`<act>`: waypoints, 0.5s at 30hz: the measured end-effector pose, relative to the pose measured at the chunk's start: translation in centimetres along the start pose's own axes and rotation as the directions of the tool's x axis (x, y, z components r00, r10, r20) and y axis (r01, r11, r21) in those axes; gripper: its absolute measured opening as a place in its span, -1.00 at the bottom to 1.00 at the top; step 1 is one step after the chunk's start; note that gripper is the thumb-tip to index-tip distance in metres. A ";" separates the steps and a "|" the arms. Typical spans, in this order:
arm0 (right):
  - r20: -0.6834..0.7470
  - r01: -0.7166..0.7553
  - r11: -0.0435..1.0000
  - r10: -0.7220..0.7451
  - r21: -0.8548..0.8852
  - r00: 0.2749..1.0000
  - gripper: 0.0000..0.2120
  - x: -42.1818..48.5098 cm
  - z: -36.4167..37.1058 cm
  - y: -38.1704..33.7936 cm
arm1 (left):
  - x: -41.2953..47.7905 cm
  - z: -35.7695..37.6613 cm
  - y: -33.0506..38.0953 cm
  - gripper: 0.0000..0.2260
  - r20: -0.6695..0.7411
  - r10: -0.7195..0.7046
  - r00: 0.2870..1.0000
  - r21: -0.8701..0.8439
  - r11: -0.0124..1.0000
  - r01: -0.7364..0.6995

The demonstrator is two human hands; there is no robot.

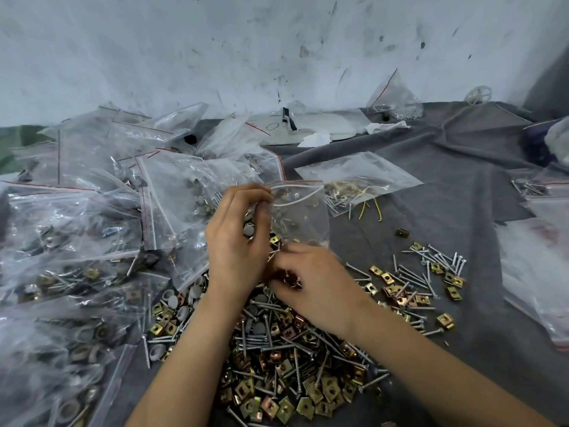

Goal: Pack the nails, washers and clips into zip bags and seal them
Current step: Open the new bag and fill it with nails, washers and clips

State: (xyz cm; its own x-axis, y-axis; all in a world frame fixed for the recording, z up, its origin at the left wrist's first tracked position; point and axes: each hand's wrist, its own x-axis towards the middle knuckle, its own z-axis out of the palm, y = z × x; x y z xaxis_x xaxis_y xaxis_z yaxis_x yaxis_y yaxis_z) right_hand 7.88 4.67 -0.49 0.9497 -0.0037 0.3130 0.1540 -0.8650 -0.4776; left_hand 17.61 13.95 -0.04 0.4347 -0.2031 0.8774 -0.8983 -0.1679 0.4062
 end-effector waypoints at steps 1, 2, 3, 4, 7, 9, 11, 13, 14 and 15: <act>0.074 0.008 0.998 -0.003 -0.060 0.997 -0.81 0.2 0.5 0.2 | 0.0 0.0 0.0 -0.91 0.002 0.007 1.000 0.001 1.000 -0.007; 0.131 0.020 0.996 -0.008 -0.092 0.991 -0.76 0.3 0.9 0.3 | 0.0 0.1 0.0 -0.90 0.005 0.016 1.000 -0.004 1.000 -0.015; 0.168 0.027 0.995 -0.012 -0.091 0.986 -0.74 0.3 1.2 0.3 | 0.0 0.1 0.1 -0.89 0.006 0.023 1.000 -0.010 1.000 -0.022; 0.185 0.030 0.997 -0.015 -0.077 0.983 -0.73 0.4 1.4 0.2 | 0.0 0.1 0.1 -0.88 0.006 0.025 1.000 -0.016 1.000 -0.025; 0.173 0.066 0.991 -0.045 -0.117 0.984 -0.74 0.5 1.6 0.2 | 0.0 0.1 0.1 -0.86 0.003 0.017 1.000 -0.023 1.000 -0.017; 0.171 0.086 0.984 -0.058 -0.158 0.984 -0.75 0.6 1.5 0.2 | -0.1 0.1 0.0 -0.86 0.003 0.013 1.000 -0.021 1.000 -0.013; 0.197 0.106 0.973 -0.065 -0.206 0.978 -0.74 0.7 1.4 0.1 | -0.1 0.2 0.0 -0.86 0.008 0.014 1.000 -0.021 1.000 -0.014; 0.235 0.138 0.951 -0.071 -0.278 0.969 -0.71 0.9 1.2 0.0 | -0.1 0.2 0.0 -0.86 0.014 0.016 1.000 -0.021 1.000 -0.015; 0.245 0.152 0.942 -0.077 -0.300 0.966 -0.70 0.9 1.1 -0.2 | -0.1 0.2 0.0 -0.86 0.015 0.016 1.000 -0.020 1.000 -0.015; 0.248 0.161 0.939 -0.085 -0.305 0.965 -0.70 1.0 1.1 -0.3 | -0.1 0.2 0.0 -0.86 0.015 0.016 1.000 -0.019 1.000 -0.016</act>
State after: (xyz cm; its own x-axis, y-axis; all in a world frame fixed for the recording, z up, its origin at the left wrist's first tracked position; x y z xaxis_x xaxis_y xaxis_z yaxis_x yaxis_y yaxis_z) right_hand 9.04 5.52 -0.94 0.9711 0.1945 0.1386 0.2144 -0.9655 -0.1476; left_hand 17.57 13.78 -0.18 0.4207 -0.2198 0.8802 -0.9062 -0.1466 0.3966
